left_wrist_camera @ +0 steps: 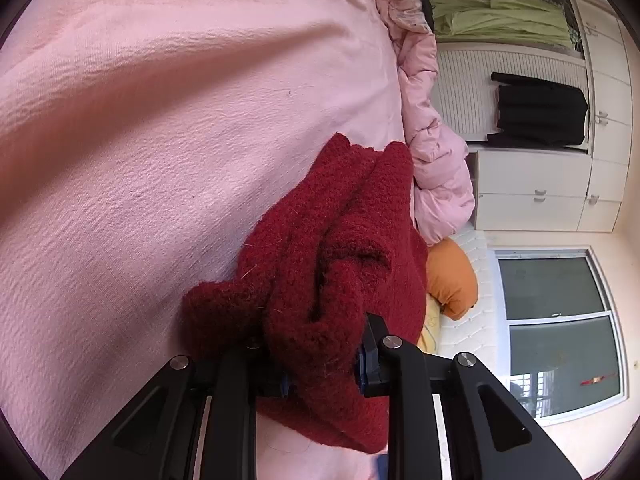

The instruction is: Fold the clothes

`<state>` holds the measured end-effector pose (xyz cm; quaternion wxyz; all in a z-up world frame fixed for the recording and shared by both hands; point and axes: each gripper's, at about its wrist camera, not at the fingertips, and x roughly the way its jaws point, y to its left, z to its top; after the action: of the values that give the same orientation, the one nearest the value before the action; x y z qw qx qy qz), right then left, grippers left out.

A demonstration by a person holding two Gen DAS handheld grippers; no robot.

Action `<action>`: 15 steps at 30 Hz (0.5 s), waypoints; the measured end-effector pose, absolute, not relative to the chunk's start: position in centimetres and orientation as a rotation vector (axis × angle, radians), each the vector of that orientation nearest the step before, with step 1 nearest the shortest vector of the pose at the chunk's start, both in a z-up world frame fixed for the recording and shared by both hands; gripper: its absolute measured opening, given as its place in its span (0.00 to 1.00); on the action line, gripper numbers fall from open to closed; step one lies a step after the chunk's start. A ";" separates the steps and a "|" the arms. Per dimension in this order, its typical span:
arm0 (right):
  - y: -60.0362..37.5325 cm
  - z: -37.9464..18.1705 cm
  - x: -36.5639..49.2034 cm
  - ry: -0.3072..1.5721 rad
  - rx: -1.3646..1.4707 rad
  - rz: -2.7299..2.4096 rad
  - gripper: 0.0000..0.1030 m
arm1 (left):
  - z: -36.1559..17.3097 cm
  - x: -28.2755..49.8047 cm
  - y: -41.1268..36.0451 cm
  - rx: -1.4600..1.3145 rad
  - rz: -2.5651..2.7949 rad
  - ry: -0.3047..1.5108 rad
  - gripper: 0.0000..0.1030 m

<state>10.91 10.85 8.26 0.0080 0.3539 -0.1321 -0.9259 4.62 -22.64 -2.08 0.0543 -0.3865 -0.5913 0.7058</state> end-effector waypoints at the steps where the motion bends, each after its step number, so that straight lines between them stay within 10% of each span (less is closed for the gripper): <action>1: 10.9 9.6 11.1 -0.471 1.062 -2.905 0.39 | -2.0 4.7 -22.6 -1.175 2.148 -1.793 0.22; 9: 1.4 11.2 -3.4 0.098 1.104 -2.781 0.41 | -2.3 5.2 -22.8 -1.163 2.135 -1.827 0.22; 15: 1.4 6.4 -6.7 0.155 1.307 -2.724 0.38 | -2.5 5.6 -22.9 -1.163 2.126 -1.865 0.22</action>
<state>-6.69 1.38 6.41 0.0582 0.4312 0.0511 -0.8989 5.60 -22.90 -2.53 0.0419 -0.3801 -0.6094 0.6946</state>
